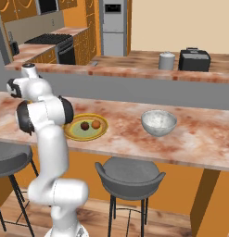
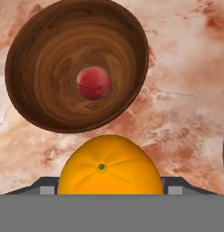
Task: Take the fruits from the plate on the dining counter and place two fruits in each bowl.
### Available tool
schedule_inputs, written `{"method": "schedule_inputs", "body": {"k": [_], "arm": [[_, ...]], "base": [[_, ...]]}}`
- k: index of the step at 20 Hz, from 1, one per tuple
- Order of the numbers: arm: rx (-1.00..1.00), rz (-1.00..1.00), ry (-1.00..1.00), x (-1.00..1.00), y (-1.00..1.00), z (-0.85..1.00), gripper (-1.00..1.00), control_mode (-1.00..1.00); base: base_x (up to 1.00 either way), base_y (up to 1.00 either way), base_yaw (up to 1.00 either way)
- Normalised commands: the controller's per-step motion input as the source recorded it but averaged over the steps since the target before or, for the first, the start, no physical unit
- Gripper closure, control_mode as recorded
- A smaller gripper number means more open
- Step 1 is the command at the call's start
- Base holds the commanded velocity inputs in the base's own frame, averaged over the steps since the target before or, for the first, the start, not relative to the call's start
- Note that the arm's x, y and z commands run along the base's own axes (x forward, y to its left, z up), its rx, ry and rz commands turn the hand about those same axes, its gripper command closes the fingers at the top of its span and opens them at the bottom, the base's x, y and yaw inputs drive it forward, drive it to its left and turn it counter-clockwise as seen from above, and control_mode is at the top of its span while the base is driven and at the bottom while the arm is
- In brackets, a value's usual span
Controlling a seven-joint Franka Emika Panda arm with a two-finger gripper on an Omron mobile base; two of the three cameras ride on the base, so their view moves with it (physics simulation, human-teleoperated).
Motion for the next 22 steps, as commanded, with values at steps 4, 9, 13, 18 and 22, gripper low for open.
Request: {"method": "schedule_inputs", "body": {"k": [4,9,13,18,22], "arm": [[0.00,-0.01,-0.01,0.29,0.57,0.00,1.00,-1.00],[0.00,-0.02,0.00,0.31,0.46,-0.07,1.00,-1.00],[0.00,-0.03,0.00,0.25,0.43,-0.23,1.00,-1.00],[0.00,-0.02,0.00,0.16,0.30,-0.32,1.00,-1.00],[0.00,-0.02,0.00,0.08,0.17,-0.22,1.00,-1.00]], "base": [[0.00,0.00,0.00],[0.00,0.00,0.00],[0.00,0.00,0.00],[0.00,0.00,0.00],[0.00,0.00,0.00]]}}
